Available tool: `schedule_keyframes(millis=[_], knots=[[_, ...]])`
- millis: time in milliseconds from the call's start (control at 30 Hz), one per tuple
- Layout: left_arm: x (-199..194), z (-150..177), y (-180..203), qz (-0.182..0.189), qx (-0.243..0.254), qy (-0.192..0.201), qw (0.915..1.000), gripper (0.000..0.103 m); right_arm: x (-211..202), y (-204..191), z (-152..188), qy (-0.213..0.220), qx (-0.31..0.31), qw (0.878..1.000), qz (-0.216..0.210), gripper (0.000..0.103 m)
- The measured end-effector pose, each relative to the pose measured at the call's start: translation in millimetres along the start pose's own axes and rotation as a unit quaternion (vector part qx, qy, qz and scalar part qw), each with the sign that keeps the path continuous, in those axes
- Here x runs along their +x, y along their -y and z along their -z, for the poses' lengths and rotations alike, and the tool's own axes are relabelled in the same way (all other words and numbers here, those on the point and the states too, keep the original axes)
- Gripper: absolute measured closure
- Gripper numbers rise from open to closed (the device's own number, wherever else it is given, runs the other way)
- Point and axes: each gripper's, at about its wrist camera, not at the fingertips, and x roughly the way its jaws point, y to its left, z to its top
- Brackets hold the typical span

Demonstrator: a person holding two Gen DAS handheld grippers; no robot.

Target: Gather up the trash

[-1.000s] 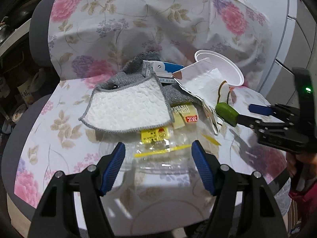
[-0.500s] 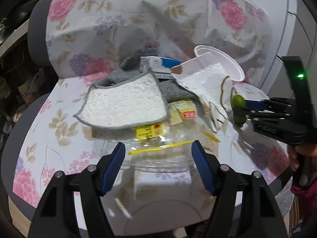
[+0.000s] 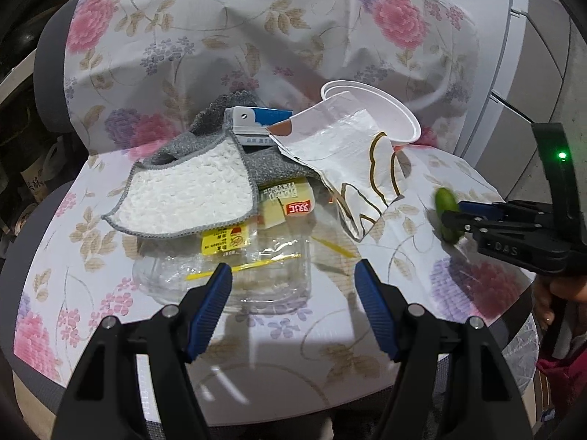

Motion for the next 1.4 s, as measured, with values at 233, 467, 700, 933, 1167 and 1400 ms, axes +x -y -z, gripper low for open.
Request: schedule_keyframes(millis=[233, 467, 700, 933, 1167, 1400], knots=[[4, -2, -9, -0.004, -0.006, 0.0, 1.0, 0.035, 15, 9, -5, -0.009, 0.016, 1.0, -0.021, 0.058], [6, -9, -18, -0.009, -0.011, 0.009, 0.9999, 0.035, 11, -7, -40, 0.03, -0.016, 0.998, -0.046, 0.049], [4, -12, -28, -0.018, -0.019, 0.01, 0.9996, 0.035, 45, -21, -75, 0.024, -0.046, 0.997, -0.065, 0.037], [-2, -11, -40, -0.016, -0.037, 0.012, 0.9991, 0.035, 66, -17, -79, -0.005, -0.02, 0.992, -0.121, 0.045], [-8, -3, -46, -0.004, -0.056, 0.011, 0.9984, 0.035, 25, -28, -70, 0.005, -0.02, 0.991, -0.134, 0.101], [-28, 2, -44, -0.006, -0.053, 0.027, 0.9982, 0.036, -72, -34, -67, 0.074, 0.0, 0.99, -0.118, 0.102]])
